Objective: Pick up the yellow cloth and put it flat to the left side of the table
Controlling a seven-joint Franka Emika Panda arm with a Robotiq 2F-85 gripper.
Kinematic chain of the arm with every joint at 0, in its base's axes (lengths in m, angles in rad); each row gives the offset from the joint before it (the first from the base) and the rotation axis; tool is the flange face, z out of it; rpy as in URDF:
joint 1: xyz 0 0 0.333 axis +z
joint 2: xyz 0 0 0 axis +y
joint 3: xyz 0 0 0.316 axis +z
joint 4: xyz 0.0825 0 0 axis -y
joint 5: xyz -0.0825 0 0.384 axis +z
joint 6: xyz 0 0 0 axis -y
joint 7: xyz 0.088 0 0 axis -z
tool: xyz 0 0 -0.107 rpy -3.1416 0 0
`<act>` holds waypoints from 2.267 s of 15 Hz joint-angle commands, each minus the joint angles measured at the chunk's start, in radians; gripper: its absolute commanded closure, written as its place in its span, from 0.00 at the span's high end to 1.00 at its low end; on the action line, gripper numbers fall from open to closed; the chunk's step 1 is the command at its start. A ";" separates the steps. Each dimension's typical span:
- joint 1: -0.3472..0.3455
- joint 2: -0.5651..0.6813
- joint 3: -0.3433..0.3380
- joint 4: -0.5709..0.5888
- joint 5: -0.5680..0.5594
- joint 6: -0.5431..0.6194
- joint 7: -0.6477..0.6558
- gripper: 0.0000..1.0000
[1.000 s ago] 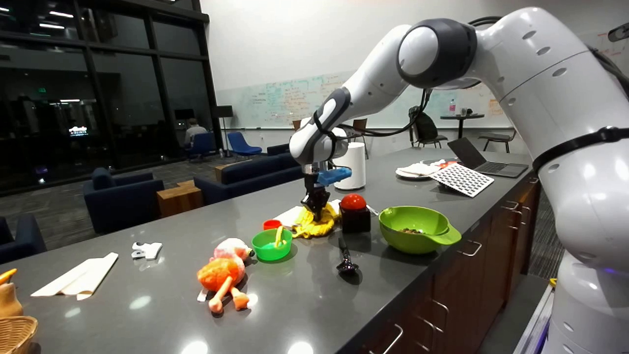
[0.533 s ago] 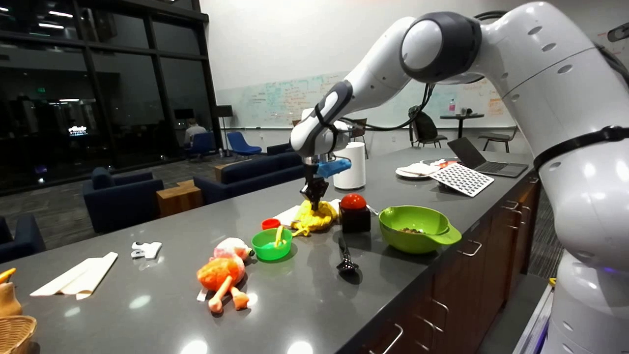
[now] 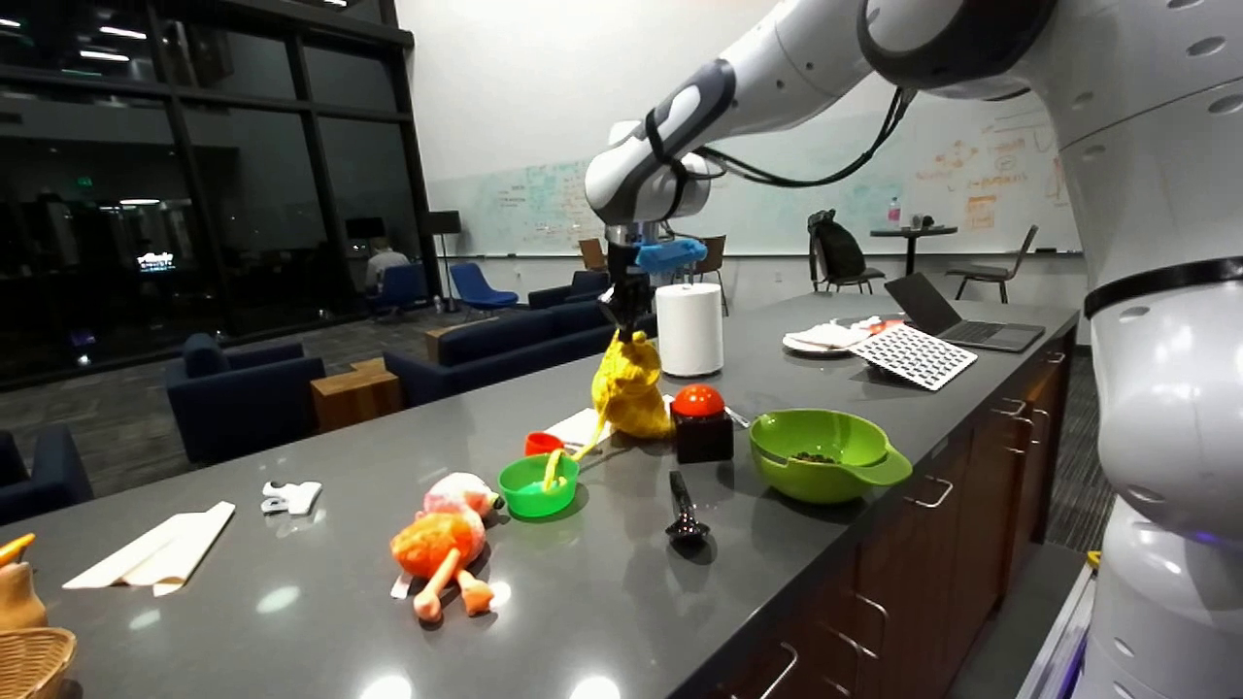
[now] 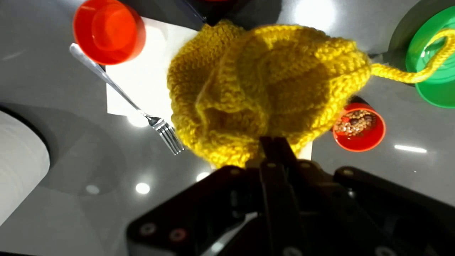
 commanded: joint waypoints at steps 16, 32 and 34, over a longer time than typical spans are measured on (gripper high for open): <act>0.115 -0.470 0.036 -0.164 0.070 -0.460 -0.004 0.01; 0.294 -0.478 0.132 -0.326 0.361 -0.659 -0.087 0.01; 0.307 -0.456 0.145 -0.309 0.360 -0.688 -0.127 0.01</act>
